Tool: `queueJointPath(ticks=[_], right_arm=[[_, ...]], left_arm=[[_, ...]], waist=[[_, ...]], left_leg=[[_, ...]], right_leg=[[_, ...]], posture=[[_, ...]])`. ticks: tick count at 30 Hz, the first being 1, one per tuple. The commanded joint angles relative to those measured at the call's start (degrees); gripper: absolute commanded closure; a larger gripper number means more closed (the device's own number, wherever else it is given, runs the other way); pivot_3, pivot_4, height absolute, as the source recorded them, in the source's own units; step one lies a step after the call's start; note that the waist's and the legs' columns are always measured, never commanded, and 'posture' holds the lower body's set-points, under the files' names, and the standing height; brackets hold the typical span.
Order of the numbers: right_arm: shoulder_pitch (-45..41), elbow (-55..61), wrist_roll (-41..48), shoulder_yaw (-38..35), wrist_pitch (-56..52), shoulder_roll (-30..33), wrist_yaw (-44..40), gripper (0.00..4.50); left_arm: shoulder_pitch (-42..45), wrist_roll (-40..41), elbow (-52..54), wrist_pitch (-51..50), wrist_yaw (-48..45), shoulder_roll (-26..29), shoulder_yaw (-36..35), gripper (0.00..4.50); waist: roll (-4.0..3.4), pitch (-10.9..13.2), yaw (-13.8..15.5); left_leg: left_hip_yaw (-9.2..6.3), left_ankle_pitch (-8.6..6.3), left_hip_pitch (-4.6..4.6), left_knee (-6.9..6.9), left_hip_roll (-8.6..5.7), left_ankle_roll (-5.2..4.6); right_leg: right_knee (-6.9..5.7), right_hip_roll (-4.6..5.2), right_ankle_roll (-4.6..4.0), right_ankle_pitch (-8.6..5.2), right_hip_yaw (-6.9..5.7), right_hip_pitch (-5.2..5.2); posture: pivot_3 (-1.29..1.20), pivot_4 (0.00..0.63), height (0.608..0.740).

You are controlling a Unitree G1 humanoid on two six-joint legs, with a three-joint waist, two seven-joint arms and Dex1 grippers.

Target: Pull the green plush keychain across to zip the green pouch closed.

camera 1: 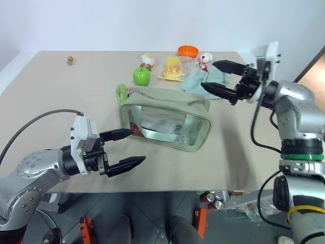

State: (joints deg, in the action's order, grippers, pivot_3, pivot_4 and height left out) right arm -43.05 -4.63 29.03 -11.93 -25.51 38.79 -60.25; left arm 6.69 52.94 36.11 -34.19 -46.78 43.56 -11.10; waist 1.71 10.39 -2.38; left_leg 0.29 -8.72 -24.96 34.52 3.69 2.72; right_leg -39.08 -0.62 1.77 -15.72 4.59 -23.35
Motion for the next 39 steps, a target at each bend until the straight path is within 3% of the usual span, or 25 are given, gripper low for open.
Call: queueJointPath(ticks=[1,5,10,14,23,28,33,39], right_arm=[[8.54,16.35,5.76,-3.36,-7.85,0.3,6.44,0.02],[18.65,26.68,8.26,-3.45,-11.25,-1.75,12.52,0.02],[22.03,28.37,6.43,-1.03,-9.23,-3.14,14.79,0.02],[22.16,26.18,4.58,0.94,-6.36,-3.2,14.31,1.14],[23.79,25.23,1.73,3.94,-0.91,-2.62,11.94,4.45],[23.75,23.4,-0.56,5.65,5.61,-1.77,6.99,4.49],[23.02,20.58,-2.65,6.42,9.1,-0.44,4.25,4.49],[21.94,22.39,-2.11,6.9,8.46,-0.53,5.14,4.49]], left_arm=[[1.67,0.41,-0.47,-0.07,-0.86,0.76,-0.5,0.0],[3.48,0.28,-2.11,-0.41,-1.8,1.1,-0.14,0.0],[4.29,-0.42,-2.64,-0.49,-2.43,0.85,0.49,0.0],[4.15,-1.01,-2.98,-0.23,-2.62,0.53,0.77,0.0],[4.05,-1.11,-3.49,-0.59,-1.19,0.17,-0.12,0.0],[4.88,0.33,-8.12,-1.48,1.62,0.21,-4.24,0.0],[12.27,-4.5,-23.09,-0.49,6.46,1.38,-8.34,0.0],[28.02,-16.25,-43.62,7.14,2.76,-2.05,-0.13,0.0]], waist=[[-0.01,-0.01,-0.01],[-0.03,-0.01,-0.4],[-0.03,-0.01,-0.4],[-0.02,-0.01,-0.36],[-0.02,-0.01,-0.36],[-0.02,-0.01,-0.39],[-0.02,-0.01,-0.33],[0.02,-0.03,-0.19]], left_leg=[[-0.01,0.0,0.02,0.0,0.01,0.0],[-0.05,0.01,0.06,0.03,0.02,0.01],[-0.02,0.11,0.16,0.09,0.0,-0.01],[0.03,0.12,0.16,0.17,-0.01,-0.03],[0.0,0.11,0.11,0.07,-0.01,-0.03],[-0.01,0.11,0.15,0.08,0.0,-0.03],[-0.06,0.14,0.21,0.1,0.0,-0.07],[-0.04,0.14,0.17,0.1,-0.03,-0.05]], right_leg=[[0.0,-0.01,0.01,-0.02,-0.01,0.01],[-0.04,-0.06,0.03,-0.01,0.0,0.01],[-0.04,-0.07,0.1,0.13,0.06,0.1],[-0.04,-0.05,0.04,0.12,0.13,0.11],[-0.03,-0.06,0.11,0.09,0.09,0.06],[-0.04,-0.08,0.1,0.11,0.07,0.08],[-0.05,-0.09,0.06,0.15,0.0,0.13],[-0.03,-0.07,0.13,0.15,0.01,0.15]], posture=[[0.0,0.15,0.74],[0.0,0.15,0.74],[0.0,0.15,0.74],[0.0,0.15,0.74],[0.0,0.15,0.74],[0.0,0.15,0.74],[0.0,0.15,0.74],[0.0,0.15,0.74]])
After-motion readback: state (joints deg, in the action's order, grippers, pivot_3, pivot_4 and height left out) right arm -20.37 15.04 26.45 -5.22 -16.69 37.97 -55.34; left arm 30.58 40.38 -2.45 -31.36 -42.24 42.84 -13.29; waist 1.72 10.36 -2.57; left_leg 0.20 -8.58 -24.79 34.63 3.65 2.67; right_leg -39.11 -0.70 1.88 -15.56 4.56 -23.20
